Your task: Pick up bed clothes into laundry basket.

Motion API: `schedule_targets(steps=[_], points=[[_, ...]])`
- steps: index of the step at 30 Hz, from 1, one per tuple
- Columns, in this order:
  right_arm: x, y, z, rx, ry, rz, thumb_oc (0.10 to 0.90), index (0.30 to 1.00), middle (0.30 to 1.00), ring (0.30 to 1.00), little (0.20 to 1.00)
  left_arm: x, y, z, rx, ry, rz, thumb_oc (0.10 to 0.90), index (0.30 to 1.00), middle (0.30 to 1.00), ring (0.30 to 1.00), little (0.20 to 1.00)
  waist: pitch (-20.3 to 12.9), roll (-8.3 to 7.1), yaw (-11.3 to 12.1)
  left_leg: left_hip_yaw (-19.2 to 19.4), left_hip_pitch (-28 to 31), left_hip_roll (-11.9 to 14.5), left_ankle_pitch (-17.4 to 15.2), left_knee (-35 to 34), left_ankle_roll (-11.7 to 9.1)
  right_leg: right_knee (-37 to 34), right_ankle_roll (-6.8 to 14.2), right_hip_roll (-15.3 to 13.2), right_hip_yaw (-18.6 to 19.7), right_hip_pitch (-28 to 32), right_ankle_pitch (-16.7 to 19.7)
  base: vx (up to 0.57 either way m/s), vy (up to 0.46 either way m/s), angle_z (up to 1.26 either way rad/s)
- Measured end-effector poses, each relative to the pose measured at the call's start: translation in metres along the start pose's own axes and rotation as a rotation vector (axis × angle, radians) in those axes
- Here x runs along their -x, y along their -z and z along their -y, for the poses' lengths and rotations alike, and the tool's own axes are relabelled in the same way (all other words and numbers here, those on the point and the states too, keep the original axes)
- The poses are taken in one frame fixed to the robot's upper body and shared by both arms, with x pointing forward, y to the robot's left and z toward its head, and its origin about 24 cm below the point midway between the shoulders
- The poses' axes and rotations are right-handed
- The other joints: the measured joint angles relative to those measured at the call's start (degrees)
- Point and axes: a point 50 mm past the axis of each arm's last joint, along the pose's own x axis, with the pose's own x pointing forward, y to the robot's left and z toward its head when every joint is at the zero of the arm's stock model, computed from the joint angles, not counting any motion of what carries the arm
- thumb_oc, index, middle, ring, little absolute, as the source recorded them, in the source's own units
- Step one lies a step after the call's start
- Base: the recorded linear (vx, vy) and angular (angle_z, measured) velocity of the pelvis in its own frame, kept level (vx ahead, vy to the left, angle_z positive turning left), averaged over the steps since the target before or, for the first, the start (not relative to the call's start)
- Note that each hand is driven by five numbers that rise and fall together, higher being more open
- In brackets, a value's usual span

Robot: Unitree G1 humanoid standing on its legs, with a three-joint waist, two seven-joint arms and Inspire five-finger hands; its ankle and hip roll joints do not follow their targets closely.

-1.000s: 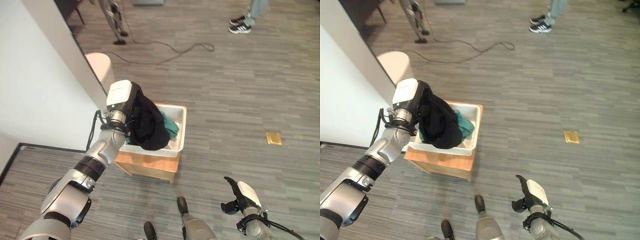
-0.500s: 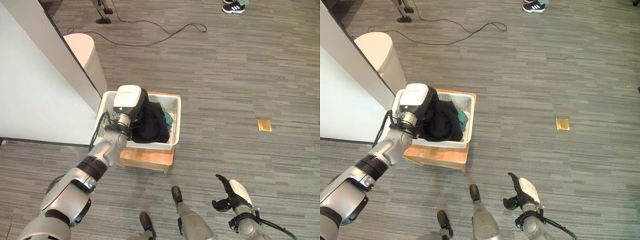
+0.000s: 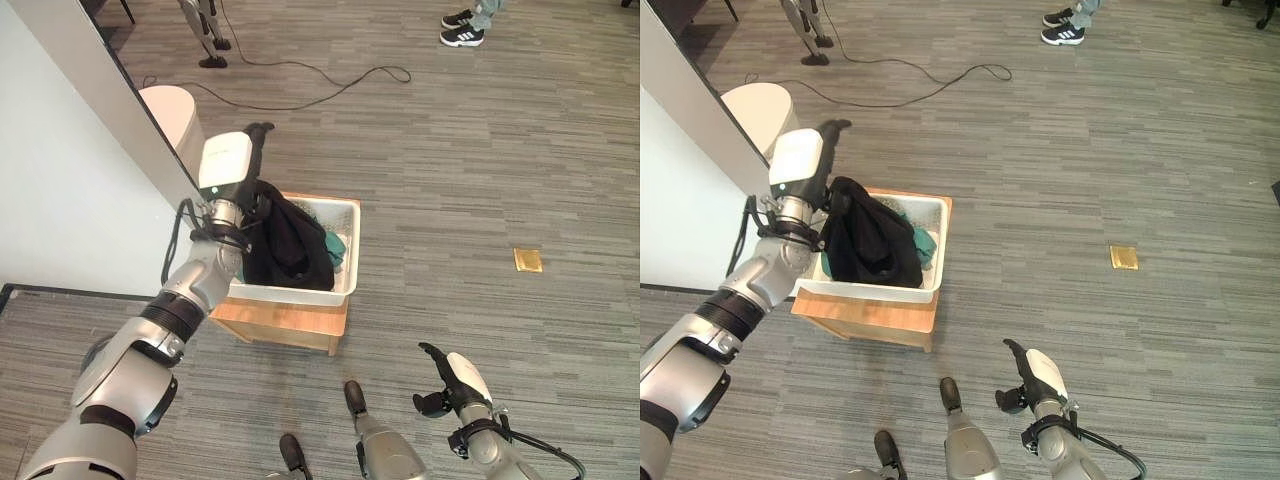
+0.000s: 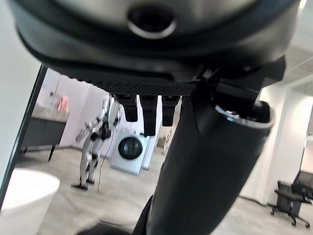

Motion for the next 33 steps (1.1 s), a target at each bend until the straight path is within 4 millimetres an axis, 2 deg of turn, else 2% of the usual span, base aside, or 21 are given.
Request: schedule_targets(steps=[2, 4, 6, 8, 9, 11, 13, 14, 17, 21, 26, 27, 29, 31, 32, 33], points=[[0.004, -0.002, 0.007, -0.009, 0.028, 0.02, 0.8, 0.9, 0.9, 0.9, 0.9, -0.003, 0.004, -0.009, 0.003, -0.038, -0.006, 0.8, 0.9, 0.9, 0.9, 0.9, -0.3, 0.46, -0.1, 0.0, 0.0, 0.0, 0.0, 0.0, 0.0, 0.0, 0.0, 0.1, 0.0, 0.0, 0.0, 0.01, -0.014, -0.03], [0.011, -0.005, 0.036, 0.012, 0.103, 0.076, 0.8, 0.9, 0.9, 0.9, 0.9, -0.01, 0.017, -0.038, -0.012, -0.097, 0.002, 0.8, 0.9, 0.9, 0.9, 0.9, -0.5, 1.49, 0.0, -0.1, 0.3, 0.0, 0.1, 0.0, -0.1, 0.4, -1.2, 0.2, -0.1, 0.4, 0.9, 0.01, -0.055, 0.02], [0.007, -0.008, 0.05, 0.027, 0.138, 0.091, 0.8, 0.9, 0.9, 0.9, 0.9, -0.012, 0.021, -0.051, 0.007, -0.118, -0.004, 0.8, 0.9, 0.9, 0.9, 0.9, -0.6, 1.77, 1.5, -0.1, 1.1, 0.3, 0.1, 0.0, -0.1, 0.4, -1.3, 0.3, -0.4, 1.3, 0.7, 0.01, -0.076, 0.07], [0.008, -0.016, 0.062, 0.042, 0.163, 0.13, 0.8, 0.9, 0.9, 0.9, 0.9, -0.012, 0.014, -0.061, 0.126, -0.152, 0.008, 0.8, 0.9, 0.9, 0.9, 0.9, -0.7, 2.04, 2.3, -1.3, 1.4, 0.4, 0.2, 0.0, -0.4, 0.4, -1.5, 0.2, -1.6, 2.1, 0.3, 0.0, -0.064, 0.31], [0.008, -0.026, 0.07, 0.04, 0.191, 0.178, 0.8, 0.9, 0.9, 0.9, 0.9, -0.011, 0.005, -0.065, 0.187, -0.16, 0.045, 0.8, 0.9, 0.9, 0.9, 0.9, -0.7, 2.12, 3.7, -2.5, 1.7, 0.7, 0.4, 0.0, -0.7, 0.4, -1.7, 0.3, -2.6, 2.9, 0.2, 0.0, -0.052, 0.42], [0.005, -0.033, 0.073, 0.044, 0.195, 0.21, 0.8, 0.9, 0.9, 0.9, 0.9, -0.011, 0.002, -0.064, 0.2, -0.154, 0.063, 0.8, 0.9, 0.9, 0.9, 0.9, -0.9, 2.4, 4.6, -3.3, 1.7, 0.7, 0.6, 0.0, -0.7, 0.3, -1.3, 0.3, -3.0, 3.2, -0.3, 0.0, -0.053, 0.26], [0.001, -0.038, 0.076, 0.044, 0.204, 0.229, 0.8, 0.9, 0.9, 0.9, 0.9, -0.011, 0.002, -0.062, 0.201, -0.135, 0.061, 0.8, 0.9, 0.9, 0.9, 0.9, -1.2, 2.9, 5.6, -3.5, 1.6, 0.6, 0.6, 0.0, -0.7, 0.3, -1.3, 0.1, -3.2, 3.2, -0.4, 0.0, -0.058, 0.11], [-0.001, -0.039, 0.077, 0.047, 0.2, 0.227, 0.8, 0.9, 0.9, 0.9, 0.9, -0.007, -0.001, -0.05, 0.222, -0.084, 0.058, 0.8, 0.9, 0.9, 0.9, 0.9, -1.7, 3.4, 6.2, -3.9, 1.2, 0.6, 0.7, 0.0, -0.7, 0.4, -1.1, 0.0, -3.8, 3.1, -0.5, 0.0, -0.064, 0.16], [-0.001, -0.037, 0.072, 0.049, 0.174, 0.216, 0.8, 0.9, 0.9, 0.9, 0.9, 0.005, -0.009, -0.017, 0.312, 0.032, 0.034, 0.8, 0.9, 0.9, 0.9, 0.9, -2.0, 3.78, 5.8, -4.4, 0.8, 0.5, 0.7, 0.0, -0.6, 0.4, -1.3, -0.1, -4.0, 2.9, -0.4, 0.0, -0.019, 0.08], [0.005, -0.029, 0.061, 0.027, 0.149, 0.181, 0.8, 0.9, 0.9, 0.9, 0.9, 0.024, -0.011, 0.022, 0.362, 0.155, -0.016, 0.8, 0.9, 0.9, 0.9, 0.9, -2.1, 4.16, 3.4, -3.6, -0.7, 0.1, 0.7, 0.0, -0.6, 0.4, -1.5, -0.3, -3.1, 0.9, 0.0, -0.05, 0.033, -0.09], [0.014, -0.014, 0.052, 0.031, 0.116, 0.117, 0.8, 0.9, 0.9, 0.9, 0.9, 0.032, -0.006, 0.048, 0.351, 0.255, -0.078, 0.8, 0.9, 0.9, 0.9, 0.9, -0.6, 6.75, -0.6, -2.4, -2.2, -0.6, 0.5, 0.0, -0.3, 0.3, -1.1, -0.7, -2.1, -1.3, 0.4, -0.05, 0.055, -0.17], [0.015, -0.012, 0.05, 0.032, 0.111, 0.11, 0.8, 0.9, 0.9, 0.9, 0.9, 0.034, -0.001, 0.053, 0.33, 0.292, -0.095, 0.8, 0.9, 0.9, 0.9, 0.9, 0.3, 7.93, -1.6, -1.2, -2.8, -0.7, 0.4, -0.1, -0.2, 0.0, -0.6, -0.6, -0.8, -2.4, 0.3, -0.05, 0.089, -0.35], [0.015, -0.013, 0.051, 0.033, 0.112, 0.109, 0.8, 0.9, 0.9, 0.9, 0.9, 0.028, 0.001, 0.056, 0.244, 0.349, -0.072, 0.8, 0.9, 0.9, 0.9, 0.9, 1.0, 8.7, -2.2, -0.2, -3.7, -0.8, 0.4, -0.2, -0.2, 0.0, -0.3, -0.5, 0.2, -3.7, 0.5, -0.02, 0.082, -0.31], [0.01, -0.019, 0.054, 0.04, 0.119, 0.136, 0.8, 0.9, 0.9, 0.9, 0.9, 0.012, 0.008, 0.042, 0.015, 0.444, 0.019, 0.8, 0.9, 0.9, 0.9, 0.9, 2.3, 8.91, -3.3, 0.3, -4.7, -0.9, 0.6, -0.3, -0.2, 0.0, -0.1, -0.5, 0.7, -5.0, 0.7, 0.0, 0.042, -0.22], [0.01, -0.02, 0.055, 0.04, 0.121, 0.136, 0.8, 0.9, 0.9, 0.9, 0.9, 0.007, 0.008, 0.035, -0.023, 0.448, 0.039, 0.8, 0.9, 0.9, 0.9, 0.9, 2.4, 9.15, -3.5, 0.7, -5.1, -0.9, 0.6, -0.3, -0.2, 0.0, -0.1, -0.5, 0.7, -5.7, 0.8, 0.02, 0.071, -0.2], [0.011, -0.018, 0.054, 0.043, 0.116, 0.133, 0.8, 0.9, 0.9, 0.9, 0.9, -0.002, 0.006, 0.023, -0.133, 0.46, 0.108, 0.8, 0.9, 0.9, 0.9, 0.9, 2.6, 9.5, -3.8, 1.5, -5.4, -0.9, 0.6, -0.3, -0.2, 0.0, -0.2, -0.3, 1.6, -6.3, 1.0, 0.01, 0.08, -0.2]])
